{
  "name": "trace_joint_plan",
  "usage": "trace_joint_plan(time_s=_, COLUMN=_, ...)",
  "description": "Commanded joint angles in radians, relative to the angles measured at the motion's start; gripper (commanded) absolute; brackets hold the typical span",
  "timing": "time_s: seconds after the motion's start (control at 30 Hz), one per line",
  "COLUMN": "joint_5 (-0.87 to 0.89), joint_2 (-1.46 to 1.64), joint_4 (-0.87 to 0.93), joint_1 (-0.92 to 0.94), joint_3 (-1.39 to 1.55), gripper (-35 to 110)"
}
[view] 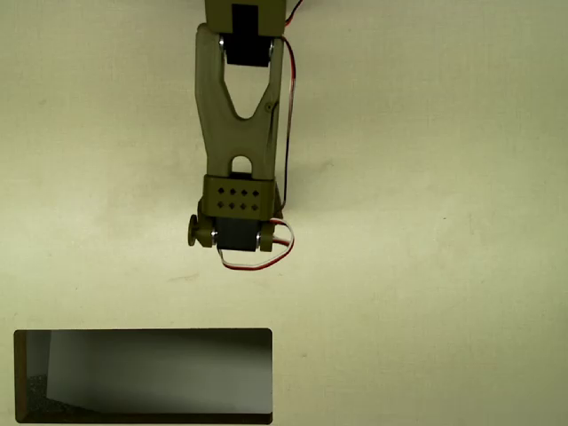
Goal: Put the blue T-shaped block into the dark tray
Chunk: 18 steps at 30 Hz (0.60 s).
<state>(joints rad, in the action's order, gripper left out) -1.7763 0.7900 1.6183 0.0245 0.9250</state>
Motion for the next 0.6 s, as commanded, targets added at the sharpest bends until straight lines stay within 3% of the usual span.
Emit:
trace_joint_plan(time_s=0.0, joint_5=0.005, joint_2=-0.015, joint_4=-0.014, joint_1=0.005, joint_3=-0.081, gripper=0)
trace_joint_plan(time_s=0.4, joint_5=-0.017, joint_2=-0.155, joint_4=-0.293, joint_1=0.087, joint_3=-0.331, gripper=0)
trace_joint_plan(time_s=0.57, joint_5=-0.055, joint_2=-0.15, joint_4=-0.31, joint_1=0.11, joint_3=-0.324, gripper=0)
